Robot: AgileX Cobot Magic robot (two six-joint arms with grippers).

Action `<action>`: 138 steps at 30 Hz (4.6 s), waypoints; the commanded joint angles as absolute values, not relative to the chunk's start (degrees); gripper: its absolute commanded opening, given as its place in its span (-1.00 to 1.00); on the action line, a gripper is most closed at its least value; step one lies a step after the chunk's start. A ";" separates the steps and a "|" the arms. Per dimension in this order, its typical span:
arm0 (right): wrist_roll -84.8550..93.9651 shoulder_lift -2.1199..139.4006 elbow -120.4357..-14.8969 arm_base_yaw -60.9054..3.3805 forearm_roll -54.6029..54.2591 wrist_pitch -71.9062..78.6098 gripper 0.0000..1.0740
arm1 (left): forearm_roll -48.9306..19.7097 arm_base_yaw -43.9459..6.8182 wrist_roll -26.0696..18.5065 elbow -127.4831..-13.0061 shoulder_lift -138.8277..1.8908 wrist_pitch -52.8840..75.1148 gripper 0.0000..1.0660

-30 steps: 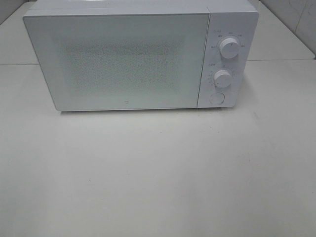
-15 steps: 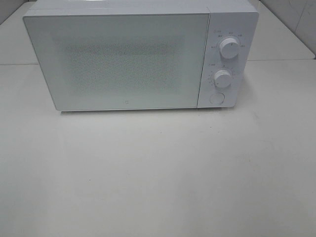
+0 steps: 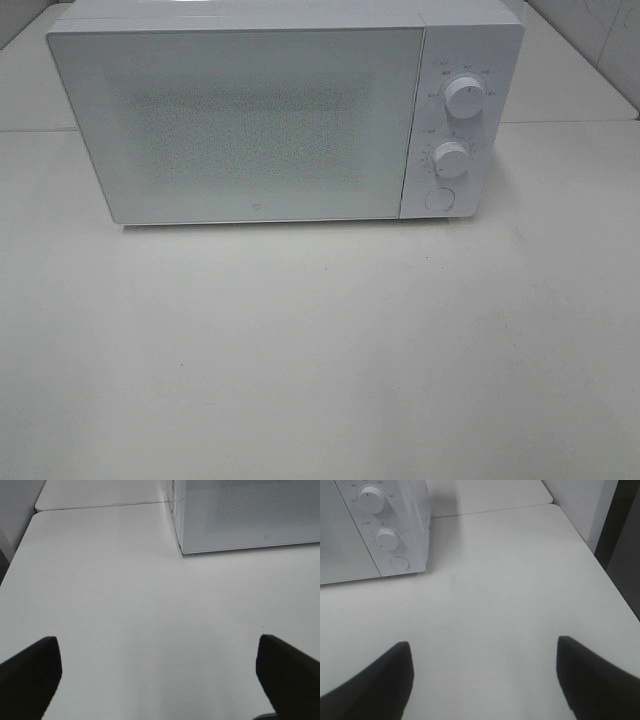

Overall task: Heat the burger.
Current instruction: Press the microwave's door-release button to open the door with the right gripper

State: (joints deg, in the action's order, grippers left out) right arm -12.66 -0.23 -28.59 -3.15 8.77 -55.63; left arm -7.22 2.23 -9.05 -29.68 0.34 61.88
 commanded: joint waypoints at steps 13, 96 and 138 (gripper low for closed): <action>-12.20 11.97 -31.86 -2.86 9.05 -42.00 0.40 | -7.62 2.35 -9.17 -29.74 0.46 61.48 0.84; -11.57 68.75 -15.13 -9.74 -1.03 29.11 0.40 | -7.62 2.35 -9.17 -29.74 0.46 61.48 0.84; 0.00 93.51 -22.63 -43.89 -51.85 59.30 0.23 | -7.62 2.35 -9.17 -29.74 0.46 61.48 0.84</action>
State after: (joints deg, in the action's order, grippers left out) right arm 8.08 93.62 -22.17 -43.83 -51.85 58.56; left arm -7.22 2.23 -9.05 -29.68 0.34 61.88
